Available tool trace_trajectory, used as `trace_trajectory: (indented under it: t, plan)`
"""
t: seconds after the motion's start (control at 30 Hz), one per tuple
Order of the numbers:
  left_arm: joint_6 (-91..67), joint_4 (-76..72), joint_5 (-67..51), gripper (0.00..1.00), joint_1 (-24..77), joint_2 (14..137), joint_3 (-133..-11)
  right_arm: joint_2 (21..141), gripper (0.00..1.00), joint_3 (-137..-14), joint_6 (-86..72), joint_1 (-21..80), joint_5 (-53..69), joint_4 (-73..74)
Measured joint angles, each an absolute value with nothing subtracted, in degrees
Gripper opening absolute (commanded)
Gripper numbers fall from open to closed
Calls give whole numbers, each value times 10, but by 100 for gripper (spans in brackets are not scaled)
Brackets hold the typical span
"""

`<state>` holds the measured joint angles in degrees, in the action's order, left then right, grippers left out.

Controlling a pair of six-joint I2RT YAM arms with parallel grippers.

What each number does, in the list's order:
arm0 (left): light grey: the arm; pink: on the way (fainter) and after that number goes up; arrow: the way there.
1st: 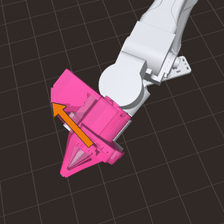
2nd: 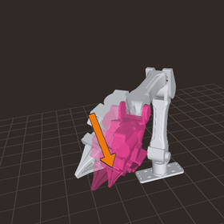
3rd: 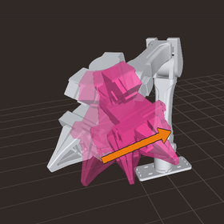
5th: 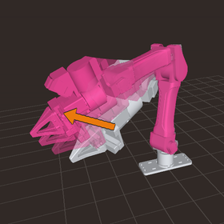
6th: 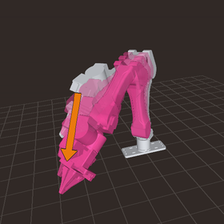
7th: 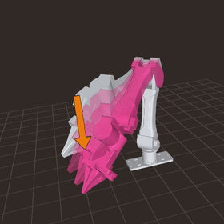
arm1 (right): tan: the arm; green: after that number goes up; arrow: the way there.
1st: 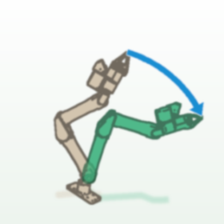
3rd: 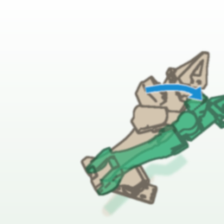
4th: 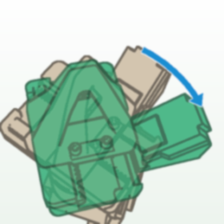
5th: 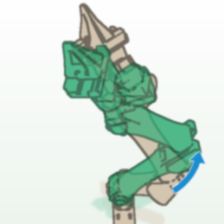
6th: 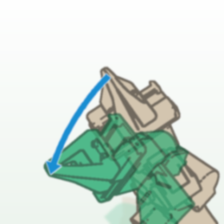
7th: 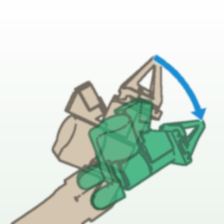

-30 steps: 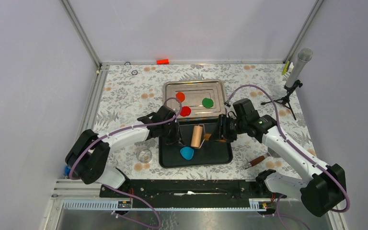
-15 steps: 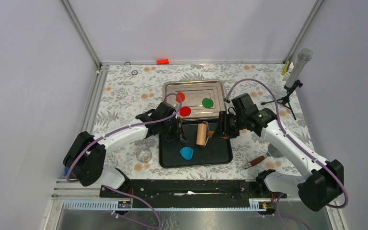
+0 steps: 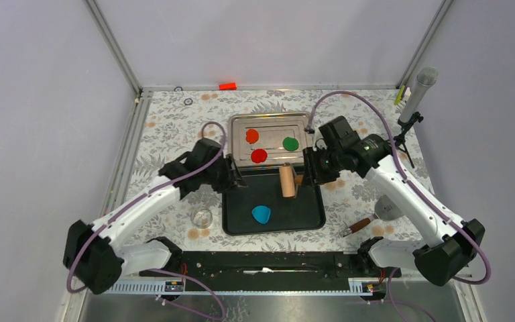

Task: Roll out the dumpling wrappers from the dough
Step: Flatten out the dough on the work surface.

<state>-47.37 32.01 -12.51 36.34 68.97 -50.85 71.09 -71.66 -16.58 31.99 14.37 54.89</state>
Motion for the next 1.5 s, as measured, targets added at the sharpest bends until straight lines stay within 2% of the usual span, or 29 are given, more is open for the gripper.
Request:
trace_trajectory:
  t: [0.17, 0.37, 0.83, 1.5]
  plan:
    - [-486, 354, -102, 44, 298, 600, -477, 738, 0, -731, -168, 392, 150, 542]
    - [-492, 377, -97, 45, 248, 568, -430, 743, 0, -668, -207, 435, 190, 459]
    - [-492, 384, -86, 45, 247, 583, -403, 780, 0, -601, -263, 490, 189, 279]
    - [-500, 390, -77, 44, 247, 554, -392, 806, 0, -557, -228, 526, 153, 234]
